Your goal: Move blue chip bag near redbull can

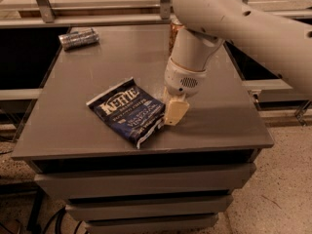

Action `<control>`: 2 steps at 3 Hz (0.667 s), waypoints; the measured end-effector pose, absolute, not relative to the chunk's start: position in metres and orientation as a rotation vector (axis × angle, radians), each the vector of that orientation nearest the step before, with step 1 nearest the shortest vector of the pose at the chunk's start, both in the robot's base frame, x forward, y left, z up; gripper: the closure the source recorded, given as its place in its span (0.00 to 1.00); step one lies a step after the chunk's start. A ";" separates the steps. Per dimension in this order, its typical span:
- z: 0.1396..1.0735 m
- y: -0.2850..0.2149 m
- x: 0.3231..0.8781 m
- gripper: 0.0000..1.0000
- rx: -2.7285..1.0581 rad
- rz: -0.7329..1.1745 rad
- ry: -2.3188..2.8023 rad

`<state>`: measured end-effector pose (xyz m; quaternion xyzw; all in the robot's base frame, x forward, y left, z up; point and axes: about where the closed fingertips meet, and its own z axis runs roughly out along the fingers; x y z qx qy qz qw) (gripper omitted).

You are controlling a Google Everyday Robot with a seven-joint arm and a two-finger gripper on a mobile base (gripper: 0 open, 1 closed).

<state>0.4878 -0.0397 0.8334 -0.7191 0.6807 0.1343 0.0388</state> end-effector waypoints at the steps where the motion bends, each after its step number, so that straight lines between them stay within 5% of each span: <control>1: 0.838 -0.040 0.488 1.00 -2.205 0.412 2.087; 2: 0.841 -0.043 0.495 1.00 -2.185 0.344 2.101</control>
Offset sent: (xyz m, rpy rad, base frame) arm 0.0145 -0.0132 0.0136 -0.0635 -0.0793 -0.0441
